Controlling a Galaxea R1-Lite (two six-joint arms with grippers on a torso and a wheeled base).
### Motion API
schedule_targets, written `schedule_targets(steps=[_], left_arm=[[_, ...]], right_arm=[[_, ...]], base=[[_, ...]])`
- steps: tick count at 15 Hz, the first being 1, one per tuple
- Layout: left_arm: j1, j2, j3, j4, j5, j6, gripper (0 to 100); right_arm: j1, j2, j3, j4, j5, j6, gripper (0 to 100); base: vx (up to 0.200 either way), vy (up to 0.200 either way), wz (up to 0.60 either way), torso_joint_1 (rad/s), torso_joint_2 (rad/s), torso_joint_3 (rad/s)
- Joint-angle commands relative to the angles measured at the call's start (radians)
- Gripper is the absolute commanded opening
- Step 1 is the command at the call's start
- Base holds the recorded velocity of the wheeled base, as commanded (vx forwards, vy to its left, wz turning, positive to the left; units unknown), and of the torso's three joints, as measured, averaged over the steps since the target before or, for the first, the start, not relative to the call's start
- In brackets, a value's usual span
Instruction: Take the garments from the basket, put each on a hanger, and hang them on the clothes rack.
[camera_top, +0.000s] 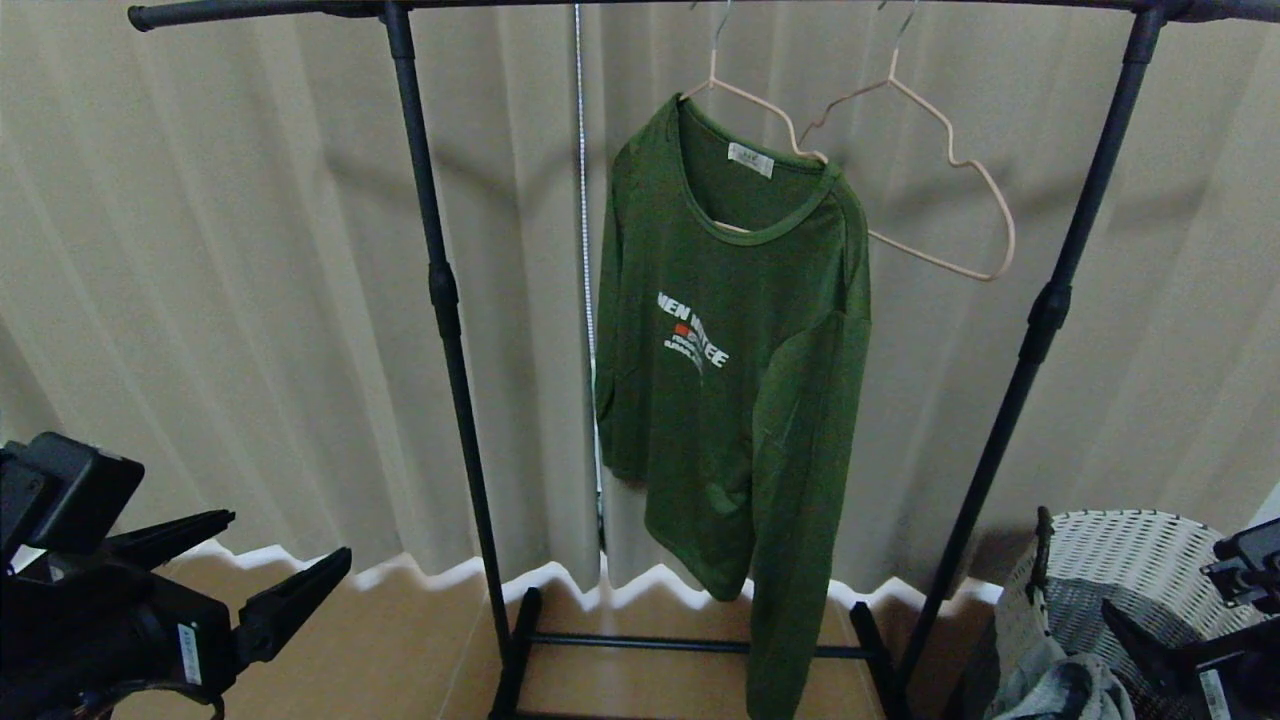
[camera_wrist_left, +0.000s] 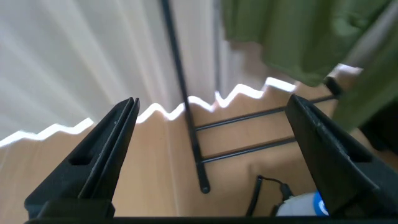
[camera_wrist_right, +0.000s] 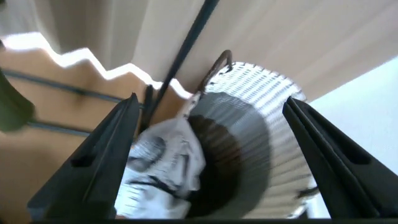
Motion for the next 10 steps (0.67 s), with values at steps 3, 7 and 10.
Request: schedule_targets(steps=[3, 7, 10], left_arm=[[-0.047, -0.003, -0.002, 0.000, 0.000, -0.003, 100], [-0.052, -0.003, -0.002, 0.000, 0.000, -0.001, 100], [-0.052, -0.010, -0.002, 0.000, -0.029, -0.003, 100]], right_arm=[[-0.046, 0.094, -0.055, 0.151, 0.003, -0.161, 100], [-0.049, 0.211, -0.249, 0.503, 0.026, -0.156, 100], [-0.090, 0.324, -0.356, 0.607, 0.063, -0.146, 100]], base=[[0.000, 0.000, 0.00, 0.000, 0.00, 0.000], [0.000, 0.000, 0.00, 0.000, 0.00, 0.000], [0.000, 0.000, 0.00, 0.000, 0.00, 0.000]])
